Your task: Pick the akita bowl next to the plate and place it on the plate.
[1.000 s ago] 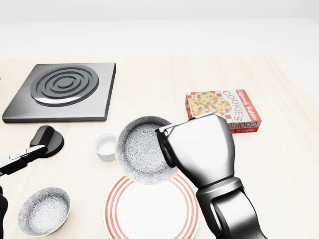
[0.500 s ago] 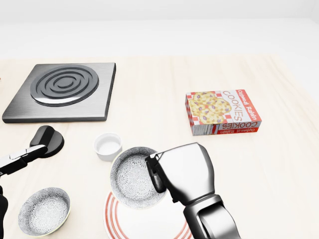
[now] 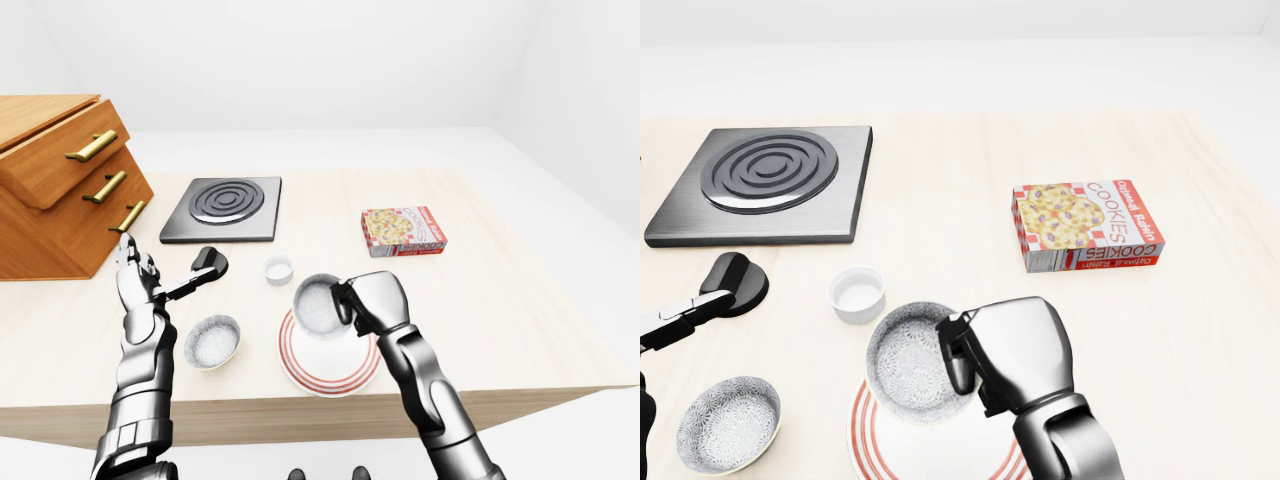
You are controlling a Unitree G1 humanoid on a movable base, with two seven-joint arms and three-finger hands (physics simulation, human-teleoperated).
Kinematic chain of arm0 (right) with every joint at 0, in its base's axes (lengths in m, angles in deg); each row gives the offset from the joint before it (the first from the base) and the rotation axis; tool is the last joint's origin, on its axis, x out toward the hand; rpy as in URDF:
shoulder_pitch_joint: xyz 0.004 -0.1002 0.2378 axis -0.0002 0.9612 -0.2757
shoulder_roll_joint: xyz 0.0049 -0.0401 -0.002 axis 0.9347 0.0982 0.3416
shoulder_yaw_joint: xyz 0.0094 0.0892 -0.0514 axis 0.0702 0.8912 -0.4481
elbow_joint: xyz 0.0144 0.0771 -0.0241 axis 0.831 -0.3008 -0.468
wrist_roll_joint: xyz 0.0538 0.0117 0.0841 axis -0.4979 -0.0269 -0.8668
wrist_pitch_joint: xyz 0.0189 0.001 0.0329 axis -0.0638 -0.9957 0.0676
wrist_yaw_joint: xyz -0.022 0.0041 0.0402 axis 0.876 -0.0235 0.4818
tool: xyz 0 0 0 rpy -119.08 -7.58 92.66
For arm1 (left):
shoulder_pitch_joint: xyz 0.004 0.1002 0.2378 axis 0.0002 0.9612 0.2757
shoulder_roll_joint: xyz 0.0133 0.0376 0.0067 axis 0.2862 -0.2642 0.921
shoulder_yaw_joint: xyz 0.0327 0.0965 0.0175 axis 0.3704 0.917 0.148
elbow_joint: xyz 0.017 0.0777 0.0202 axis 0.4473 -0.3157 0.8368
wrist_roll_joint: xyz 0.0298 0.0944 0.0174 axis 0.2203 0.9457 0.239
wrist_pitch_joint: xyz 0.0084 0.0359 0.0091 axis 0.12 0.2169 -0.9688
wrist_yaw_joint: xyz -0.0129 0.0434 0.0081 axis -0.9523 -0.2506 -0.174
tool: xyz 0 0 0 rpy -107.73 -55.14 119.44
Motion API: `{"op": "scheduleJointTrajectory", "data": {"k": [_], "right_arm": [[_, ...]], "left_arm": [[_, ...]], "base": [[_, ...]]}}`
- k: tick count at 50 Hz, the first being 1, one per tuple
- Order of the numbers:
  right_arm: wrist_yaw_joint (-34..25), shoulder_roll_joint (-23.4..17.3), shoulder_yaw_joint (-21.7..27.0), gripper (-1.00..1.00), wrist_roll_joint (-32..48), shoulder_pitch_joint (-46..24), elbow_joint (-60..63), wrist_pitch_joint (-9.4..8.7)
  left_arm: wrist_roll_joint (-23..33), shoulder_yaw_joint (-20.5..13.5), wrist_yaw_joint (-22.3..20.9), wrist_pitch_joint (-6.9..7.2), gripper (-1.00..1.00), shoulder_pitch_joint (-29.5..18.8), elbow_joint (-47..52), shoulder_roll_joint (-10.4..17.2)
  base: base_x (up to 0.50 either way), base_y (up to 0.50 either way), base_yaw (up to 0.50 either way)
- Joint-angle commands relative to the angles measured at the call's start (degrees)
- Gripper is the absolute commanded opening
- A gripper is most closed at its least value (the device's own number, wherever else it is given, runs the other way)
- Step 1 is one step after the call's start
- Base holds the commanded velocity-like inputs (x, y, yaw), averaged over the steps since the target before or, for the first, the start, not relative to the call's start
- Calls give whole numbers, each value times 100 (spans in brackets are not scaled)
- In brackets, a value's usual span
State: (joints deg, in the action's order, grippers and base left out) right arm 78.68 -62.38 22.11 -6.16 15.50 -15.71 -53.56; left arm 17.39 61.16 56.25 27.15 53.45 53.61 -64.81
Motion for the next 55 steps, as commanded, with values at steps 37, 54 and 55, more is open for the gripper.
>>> {"op": "scheduleJointTrajectory", "data": {"k": [37,54,55], "right_arm": [[-1756,-274,274,-100,304,511,935,0],[-1544,-191,327,-100,-496,217,-91,0],[-1455,-191,325,-100,-532,161,-259,0]], "left_arm": [[22,-10,-48,-130,100,-34,-169,-9],[-1,-10,11,60,100,28,80,-12],[-3,-9,15,73,100,30,94,-13]], "base": [[0,0,0],[0,0,0],[0,0,0]]}}
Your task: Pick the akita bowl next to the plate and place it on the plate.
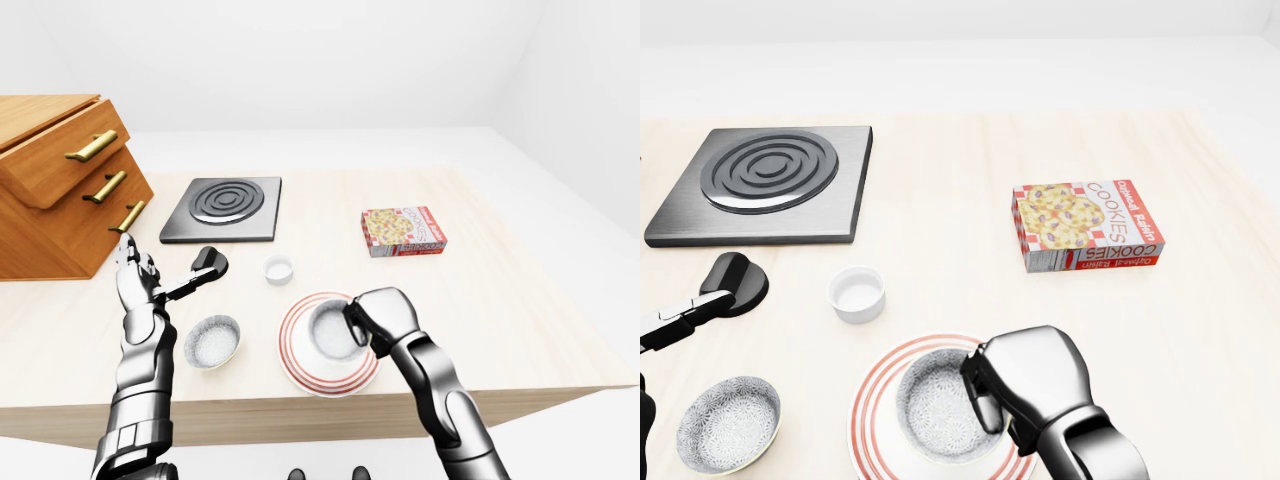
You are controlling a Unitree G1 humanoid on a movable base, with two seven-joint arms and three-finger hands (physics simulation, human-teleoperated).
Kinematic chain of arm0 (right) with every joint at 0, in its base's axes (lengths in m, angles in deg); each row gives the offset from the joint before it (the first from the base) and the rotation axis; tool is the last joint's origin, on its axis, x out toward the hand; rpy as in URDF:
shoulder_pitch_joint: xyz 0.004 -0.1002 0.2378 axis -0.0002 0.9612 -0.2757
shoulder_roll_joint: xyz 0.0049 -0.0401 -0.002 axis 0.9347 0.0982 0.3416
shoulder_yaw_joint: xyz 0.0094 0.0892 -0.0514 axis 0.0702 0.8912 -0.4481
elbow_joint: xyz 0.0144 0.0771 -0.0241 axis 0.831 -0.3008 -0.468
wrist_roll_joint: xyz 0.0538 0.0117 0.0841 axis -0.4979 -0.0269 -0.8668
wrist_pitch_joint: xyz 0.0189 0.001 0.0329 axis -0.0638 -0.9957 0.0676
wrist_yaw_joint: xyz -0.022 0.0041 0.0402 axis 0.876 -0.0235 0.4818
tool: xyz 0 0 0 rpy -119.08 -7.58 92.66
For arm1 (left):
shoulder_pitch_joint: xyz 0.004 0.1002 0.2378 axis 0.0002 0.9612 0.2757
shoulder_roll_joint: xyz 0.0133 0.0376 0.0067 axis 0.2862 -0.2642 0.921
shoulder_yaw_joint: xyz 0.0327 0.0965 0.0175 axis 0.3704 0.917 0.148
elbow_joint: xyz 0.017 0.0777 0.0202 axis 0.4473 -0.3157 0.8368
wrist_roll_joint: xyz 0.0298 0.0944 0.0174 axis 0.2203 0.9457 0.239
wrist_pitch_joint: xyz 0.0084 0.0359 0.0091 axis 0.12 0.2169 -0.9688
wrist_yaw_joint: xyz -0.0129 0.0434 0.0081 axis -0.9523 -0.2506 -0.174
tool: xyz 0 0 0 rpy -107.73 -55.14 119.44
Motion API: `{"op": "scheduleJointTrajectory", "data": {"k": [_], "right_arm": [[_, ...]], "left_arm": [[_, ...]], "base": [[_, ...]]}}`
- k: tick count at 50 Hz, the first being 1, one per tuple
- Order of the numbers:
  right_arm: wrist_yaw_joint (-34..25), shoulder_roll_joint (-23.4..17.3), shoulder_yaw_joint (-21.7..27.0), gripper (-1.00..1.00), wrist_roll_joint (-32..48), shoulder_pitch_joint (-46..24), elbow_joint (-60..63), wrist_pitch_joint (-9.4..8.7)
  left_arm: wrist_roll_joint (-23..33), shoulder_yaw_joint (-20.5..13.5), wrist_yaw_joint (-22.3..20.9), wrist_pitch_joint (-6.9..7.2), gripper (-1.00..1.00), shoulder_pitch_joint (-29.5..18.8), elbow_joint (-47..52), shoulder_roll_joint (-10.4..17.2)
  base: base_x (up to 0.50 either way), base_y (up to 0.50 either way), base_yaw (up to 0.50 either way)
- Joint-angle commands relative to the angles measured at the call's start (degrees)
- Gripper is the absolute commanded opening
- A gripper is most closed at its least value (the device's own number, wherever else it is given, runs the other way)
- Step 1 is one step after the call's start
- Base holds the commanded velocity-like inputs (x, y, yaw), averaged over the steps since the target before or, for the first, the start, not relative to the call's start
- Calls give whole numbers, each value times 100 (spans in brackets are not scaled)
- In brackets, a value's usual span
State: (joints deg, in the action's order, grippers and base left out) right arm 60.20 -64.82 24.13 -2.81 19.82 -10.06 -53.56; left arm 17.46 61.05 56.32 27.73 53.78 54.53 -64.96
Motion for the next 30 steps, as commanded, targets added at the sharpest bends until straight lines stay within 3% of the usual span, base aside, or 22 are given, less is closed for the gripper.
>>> {"op": "scheduleJointTrajectory", "data": {"k": [1,6,7,9,10,13,17,18,20,21,26,27,28,30], "right_arm": [[514,84,132,-100,-991,-363,-1092,0],[777,48,134,-100,-1031,-550,-1571,0],[793,57,158,-100,-1100,-593,-1653,0],[879,40,170,-100,-1089,-646,-1753,0],[875,45,179,-100,-1139,-651,-1804,0],[874,56,193,-100,-1217,-673,-1846,0],[966,36,207,-100,-1223,-755,-2012,0],[967,34,212,-100,-1227,-760,-2028,0],[1014,34,224,-100,-1233,-803,-2082,0],[1054,26,227,-100,-1206,-833,-2115,0],[1193,-16,257,-100,-1179,-926,-2288,0],[1210,-15,264,-100,-1179,-939,-2314,0],[1223,-13,273,-100,-1187,-949,-2351,0],[1237,-2,293,-100,-1227,-965,-2374,0]], "left_arm": [[-5,3,-6,-32,100,-15,-56,1],[-11,8,-12,-54,100,-28,-98,7],[-15,13,10,8,100,-13,-18,6],[-12,12,7,3,100,-7,-14,3],[-1,5,-38,-135,100,-52,-204,6],[-17,23,20,15,100,-6,0,4],[1,15,-50,-199,100,-83,-302,11],[-13,25,-13,-97,100,-54,-168,13],[-17,27,4,-34,100,-30,-78,11],[-6,22,-25,-130,100,-61,-208,10],[-10,27,-16,-109,100,-64,-191,14],[-17,31,10,-26,100,-29,-69,12],[-7,22,-28,-129,100,-58,-207,12],[-9,26,-27,-138,100,-58,-213,15]], "base": [[0,0,0],[0,0,0],[0,0,0],[0,0,0],[0,0,0],[0,0,0],[0,0,0],[0,0,0],[0,0,0],[0,0,0],[0,0,0],[0,0,0],[0,0,0],[0,0,0]]}}
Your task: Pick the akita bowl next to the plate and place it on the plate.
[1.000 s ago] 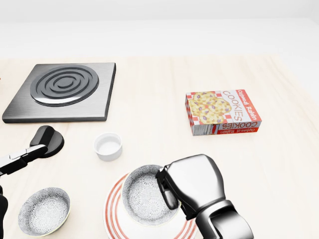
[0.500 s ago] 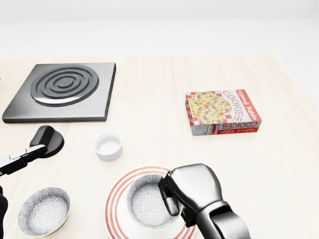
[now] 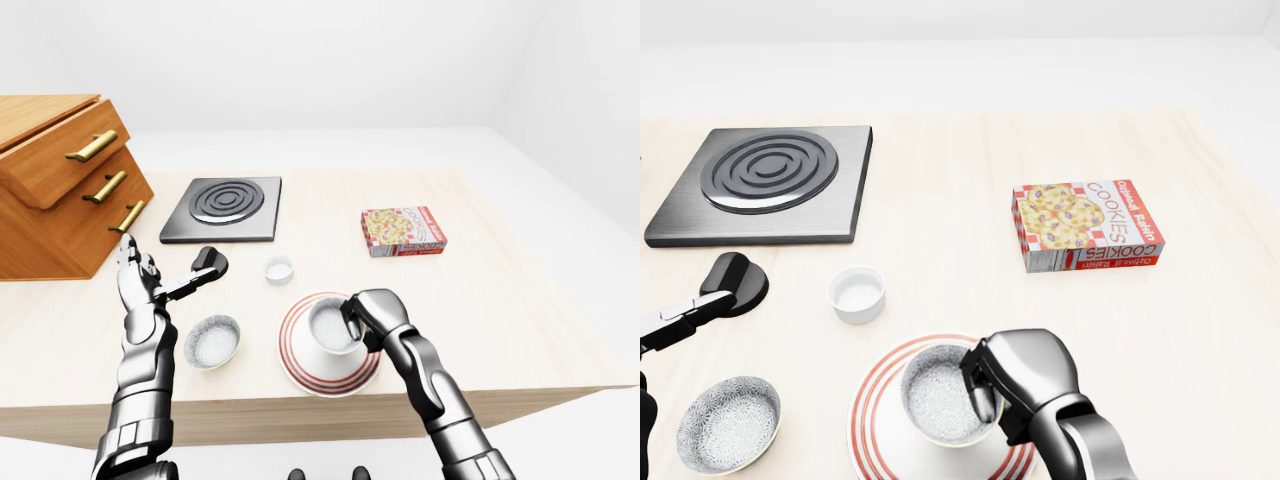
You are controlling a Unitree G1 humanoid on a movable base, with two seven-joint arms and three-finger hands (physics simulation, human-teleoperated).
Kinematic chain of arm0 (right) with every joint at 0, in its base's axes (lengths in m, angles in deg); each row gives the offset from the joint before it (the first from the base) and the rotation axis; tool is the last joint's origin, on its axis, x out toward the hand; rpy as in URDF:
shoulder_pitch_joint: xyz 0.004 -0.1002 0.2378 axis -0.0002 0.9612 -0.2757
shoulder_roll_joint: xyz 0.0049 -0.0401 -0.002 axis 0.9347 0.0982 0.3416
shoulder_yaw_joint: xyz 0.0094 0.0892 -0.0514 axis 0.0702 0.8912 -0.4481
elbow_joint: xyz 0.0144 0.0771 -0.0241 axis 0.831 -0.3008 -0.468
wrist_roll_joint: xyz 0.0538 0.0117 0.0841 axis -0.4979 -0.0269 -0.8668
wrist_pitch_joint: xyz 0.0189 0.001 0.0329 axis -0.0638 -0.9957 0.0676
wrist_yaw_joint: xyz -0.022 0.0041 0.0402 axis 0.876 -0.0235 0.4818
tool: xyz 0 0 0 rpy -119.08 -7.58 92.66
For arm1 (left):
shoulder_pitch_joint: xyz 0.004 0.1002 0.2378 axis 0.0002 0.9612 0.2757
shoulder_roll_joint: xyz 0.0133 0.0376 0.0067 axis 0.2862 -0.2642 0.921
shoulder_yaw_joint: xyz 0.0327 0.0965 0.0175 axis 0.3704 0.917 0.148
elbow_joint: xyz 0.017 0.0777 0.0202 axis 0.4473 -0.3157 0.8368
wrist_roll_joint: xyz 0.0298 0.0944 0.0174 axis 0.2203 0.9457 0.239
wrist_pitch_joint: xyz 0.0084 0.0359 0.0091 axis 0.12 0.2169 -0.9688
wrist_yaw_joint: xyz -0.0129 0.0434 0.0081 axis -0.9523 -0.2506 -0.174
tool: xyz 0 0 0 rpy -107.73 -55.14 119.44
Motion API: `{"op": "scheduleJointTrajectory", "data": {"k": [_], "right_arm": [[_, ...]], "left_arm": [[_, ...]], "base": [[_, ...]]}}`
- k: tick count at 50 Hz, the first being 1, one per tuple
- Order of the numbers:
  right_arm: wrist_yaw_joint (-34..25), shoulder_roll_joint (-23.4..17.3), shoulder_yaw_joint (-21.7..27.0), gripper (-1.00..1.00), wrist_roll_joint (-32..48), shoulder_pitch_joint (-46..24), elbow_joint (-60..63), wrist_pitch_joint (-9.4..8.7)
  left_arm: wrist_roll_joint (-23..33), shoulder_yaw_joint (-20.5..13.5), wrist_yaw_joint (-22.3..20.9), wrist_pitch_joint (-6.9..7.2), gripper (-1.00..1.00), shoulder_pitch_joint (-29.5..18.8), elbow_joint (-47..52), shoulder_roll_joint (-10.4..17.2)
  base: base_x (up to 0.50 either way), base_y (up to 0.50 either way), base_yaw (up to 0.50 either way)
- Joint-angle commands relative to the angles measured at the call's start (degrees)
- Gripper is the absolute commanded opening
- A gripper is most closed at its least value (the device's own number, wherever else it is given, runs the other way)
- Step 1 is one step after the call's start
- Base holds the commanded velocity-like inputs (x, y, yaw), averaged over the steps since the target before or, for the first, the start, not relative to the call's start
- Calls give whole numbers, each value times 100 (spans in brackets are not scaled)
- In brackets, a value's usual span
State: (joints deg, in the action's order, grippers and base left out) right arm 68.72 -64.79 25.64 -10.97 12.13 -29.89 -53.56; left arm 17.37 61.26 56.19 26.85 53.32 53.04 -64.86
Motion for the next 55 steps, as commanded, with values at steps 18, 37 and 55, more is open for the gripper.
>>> {"op": "scheduleJointTrajectory", "data": {"k": [18,37,55], "right_arm": [[-59,40,15,-100,-191,165,546,0],[-267,67,-15,100,-306,302,830,0],[-857,-34,-153,100,-125,756,1287,0]], "left_arm": [[11,-3,32,117,100,55,181,-17],[23,0,-40,-146,100,-64,-216,14],[27,-1,19,80,100,12,101,2]], "base": [[0,0,0],[0,0,0],[0,0,0]]}}
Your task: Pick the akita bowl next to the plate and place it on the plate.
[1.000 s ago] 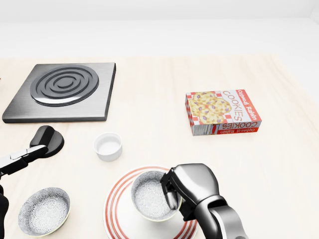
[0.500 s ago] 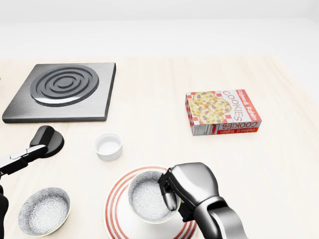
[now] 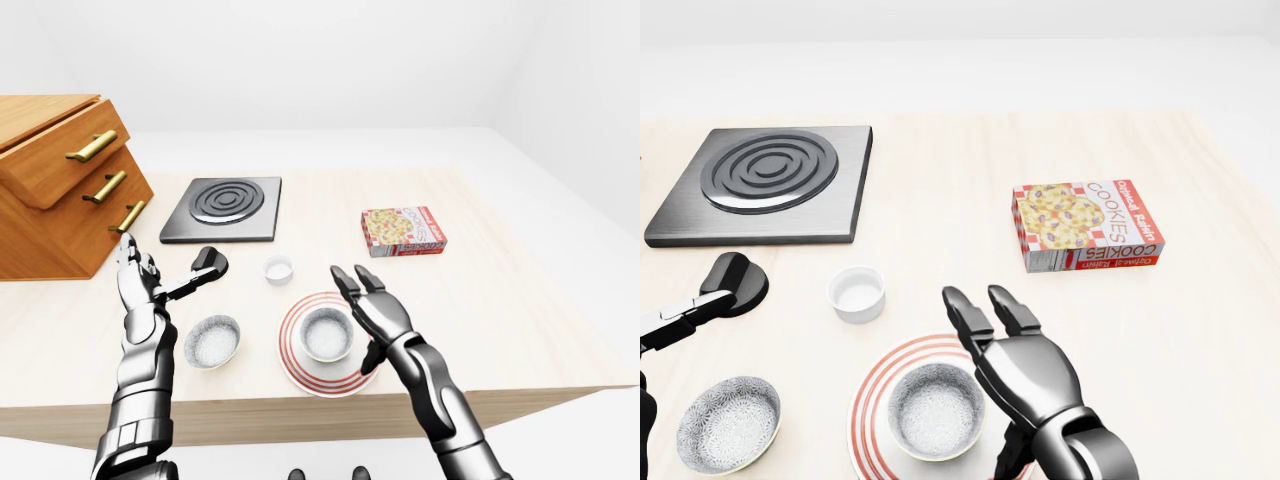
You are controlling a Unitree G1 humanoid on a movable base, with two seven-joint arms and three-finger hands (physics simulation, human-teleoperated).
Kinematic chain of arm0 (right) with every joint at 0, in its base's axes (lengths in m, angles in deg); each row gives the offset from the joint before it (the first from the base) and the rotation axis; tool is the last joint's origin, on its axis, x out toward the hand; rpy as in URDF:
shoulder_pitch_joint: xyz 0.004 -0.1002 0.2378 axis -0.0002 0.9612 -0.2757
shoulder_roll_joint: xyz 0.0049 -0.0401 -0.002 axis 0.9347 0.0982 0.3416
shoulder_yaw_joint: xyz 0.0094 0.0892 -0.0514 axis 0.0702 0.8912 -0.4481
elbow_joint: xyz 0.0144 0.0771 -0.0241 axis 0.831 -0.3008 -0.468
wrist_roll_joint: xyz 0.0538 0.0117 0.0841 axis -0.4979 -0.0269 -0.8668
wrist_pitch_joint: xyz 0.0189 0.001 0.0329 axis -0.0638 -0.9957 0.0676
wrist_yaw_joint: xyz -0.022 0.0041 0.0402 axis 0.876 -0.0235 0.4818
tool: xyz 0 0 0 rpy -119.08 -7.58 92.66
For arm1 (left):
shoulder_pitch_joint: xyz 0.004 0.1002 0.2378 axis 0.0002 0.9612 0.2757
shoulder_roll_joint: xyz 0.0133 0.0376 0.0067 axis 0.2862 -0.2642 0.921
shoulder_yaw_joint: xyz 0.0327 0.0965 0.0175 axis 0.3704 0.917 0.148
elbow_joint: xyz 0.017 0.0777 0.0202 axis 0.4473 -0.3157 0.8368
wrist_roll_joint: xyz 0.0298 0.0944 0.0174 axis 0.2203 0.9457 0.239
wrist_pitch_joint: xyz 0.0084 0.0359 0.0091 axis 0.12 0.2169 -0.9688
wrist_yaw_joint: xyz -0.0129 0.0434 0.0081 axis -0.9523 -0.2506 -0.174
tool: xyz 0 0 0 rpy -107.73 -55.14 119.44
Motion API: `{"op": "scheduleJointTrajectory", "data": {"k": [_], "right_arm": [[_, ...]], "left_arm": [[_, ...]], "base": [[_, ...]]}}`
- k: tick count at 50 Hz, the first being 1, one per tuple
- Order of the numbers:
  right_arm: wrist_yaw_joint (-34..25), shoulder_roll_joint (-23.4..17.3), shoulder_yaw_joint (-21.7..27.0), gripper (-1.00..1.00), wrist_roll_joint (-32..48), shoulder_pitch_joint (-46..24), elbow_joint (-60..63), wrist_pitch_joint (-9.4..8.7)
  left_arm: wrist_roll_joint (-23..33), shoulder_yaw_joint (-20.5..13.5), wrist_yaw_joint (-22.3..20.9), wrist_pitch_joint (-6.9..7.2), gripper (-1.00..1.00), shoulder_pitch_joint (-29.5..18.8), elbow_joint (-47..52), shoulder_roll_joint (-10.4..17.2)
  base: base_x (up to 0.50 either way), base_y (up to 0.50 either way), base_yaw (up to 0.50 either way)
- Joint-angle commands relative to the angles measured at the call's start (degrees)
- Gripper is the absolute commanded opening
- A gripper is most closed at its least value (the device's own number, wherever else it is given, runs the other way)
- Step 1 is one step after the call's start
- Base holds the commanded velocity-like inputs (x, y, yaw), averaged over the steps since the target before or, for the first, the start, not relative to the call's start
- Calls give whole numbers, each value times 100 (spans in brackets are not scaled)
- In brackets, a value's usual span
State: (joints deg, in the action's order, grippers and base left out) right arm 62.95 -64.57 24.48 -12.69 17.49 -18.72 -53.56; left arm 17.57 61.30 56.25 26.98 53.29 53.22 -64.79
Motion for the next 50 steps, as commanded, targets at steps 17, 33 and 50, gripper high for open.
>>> {"op": "scheduleJointTrajectory", "data": {"k": [17,33,50], "right_arm": [[-1591,-60,349,100,120,226,2259,0],[-1952,-57,548,100,-78,25,2856,0],[-2208,-83,684,100,-136,-73,3246,-15]], "left_arm": [[17,20,-18,-74,100,-64,-150,11],[14,20,-10,-46,100,-45,-100,11],[13,17,-21,-86,100,-13,-111,-3]], "base": [[0,0,0],[0,0,0],[0,0,0]]}}
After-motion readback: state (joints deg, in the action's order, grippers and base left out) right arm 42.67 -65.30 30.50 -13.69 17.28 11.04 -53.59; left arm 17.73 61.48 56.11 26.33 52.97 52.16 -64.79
